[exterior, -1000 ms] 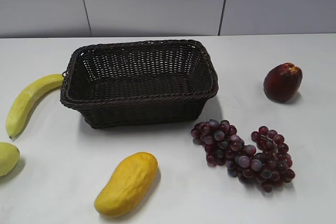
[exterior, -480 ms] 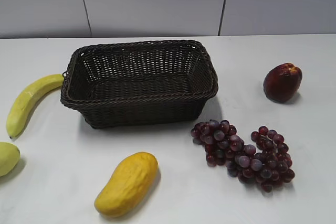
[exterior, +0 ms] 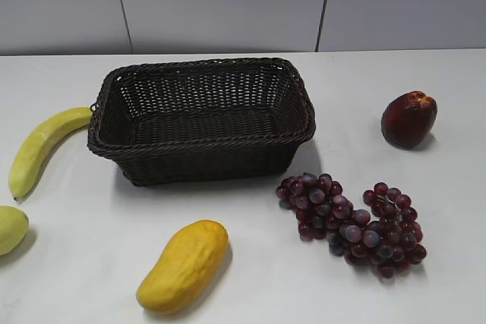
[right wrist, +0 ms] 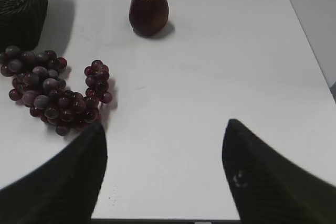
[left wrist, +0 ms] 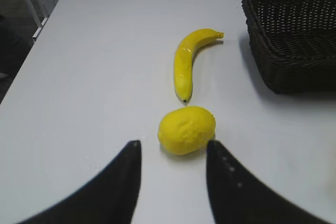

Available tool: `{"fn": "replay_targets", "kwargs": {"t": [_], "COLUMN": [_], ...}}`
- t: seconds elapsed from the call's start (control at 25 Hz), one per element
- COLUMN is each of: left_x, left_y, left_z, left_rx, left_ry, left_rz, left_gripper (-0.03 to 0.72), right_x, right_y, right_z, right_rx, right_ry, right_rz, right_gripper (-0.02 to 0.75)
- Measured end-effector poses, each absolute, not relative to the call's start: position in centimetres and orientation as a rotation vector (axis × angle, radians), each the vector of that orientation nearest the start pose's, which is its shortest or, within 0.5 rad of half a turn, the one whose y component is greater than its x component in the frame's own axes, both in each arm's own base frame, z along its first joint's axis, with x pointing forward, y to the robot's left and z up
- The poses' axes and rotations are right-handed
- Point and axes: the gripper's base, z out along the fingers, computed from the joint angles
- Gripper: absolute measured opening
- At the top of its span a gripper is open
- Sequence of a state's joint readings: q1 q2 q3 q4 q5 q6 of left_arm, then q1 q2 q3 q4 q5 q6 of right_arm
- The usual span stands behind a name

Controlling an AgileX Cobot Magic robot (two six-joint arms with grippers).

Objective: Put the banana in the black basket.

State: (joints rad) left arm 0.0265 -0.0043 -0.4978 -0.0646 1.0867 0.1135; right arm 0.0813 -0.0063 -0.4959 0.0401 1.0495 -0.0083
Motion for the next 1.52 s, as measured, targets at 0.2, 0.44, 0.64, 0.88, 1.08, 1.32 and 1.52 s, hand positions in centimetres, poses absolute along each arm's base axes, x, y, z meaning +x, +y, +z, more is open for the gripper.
{"fn": "replay_targets", "kwargs": {"t": [0.2,0.44,0.64,0.88,1.08,1.32,1.52], "left_x": [-0.6,-0.6,1.5,6.4,11.5,17.5,23.3], "left_y": [-0.6,-0.7,-0.6,-0.4,-0.3,-0.1,-0.1], "left_z": [27.5,27.5,27.8,28.7,28.0,27.4,26.4], "left_rx": [0.094,0.095,0.093,0.075,0.045,0.033,0.022], "left_ry": [2.064,2.067,2.176,2.212,2.262,2.412,2.535], "left_rz": [0.003,-0.010,-0.017,-0.017,-0.038,-0.051,-0.071], "left_gripper": [0.680,0.690,0.689,0.688,0.687,0.675,0.666], "right_x": [-0.5,-0.5,-0.5,-0.5,-0.5,-0.5,-0.5], "right_y": [0.3,0.3,0.3,0.3,0.3,0.3,0.3], "right_z": [27.7,27.7,27.7,27.7,27.7,27.7,27.7], "right_rx": [-0.093,-0.093,-0.093,-0.093,-0.093,-0.093,-0.093], "right_ry": [2.029,2.029,2.029,2.029,2.029,2.029,2.029], "right_rz": [0.093,0.094,0.094,0.094,0.094,0.094,0.094], "right_gripper": [0.551,0.551,0.551,0.552,0.552,0.552,0.552]}}
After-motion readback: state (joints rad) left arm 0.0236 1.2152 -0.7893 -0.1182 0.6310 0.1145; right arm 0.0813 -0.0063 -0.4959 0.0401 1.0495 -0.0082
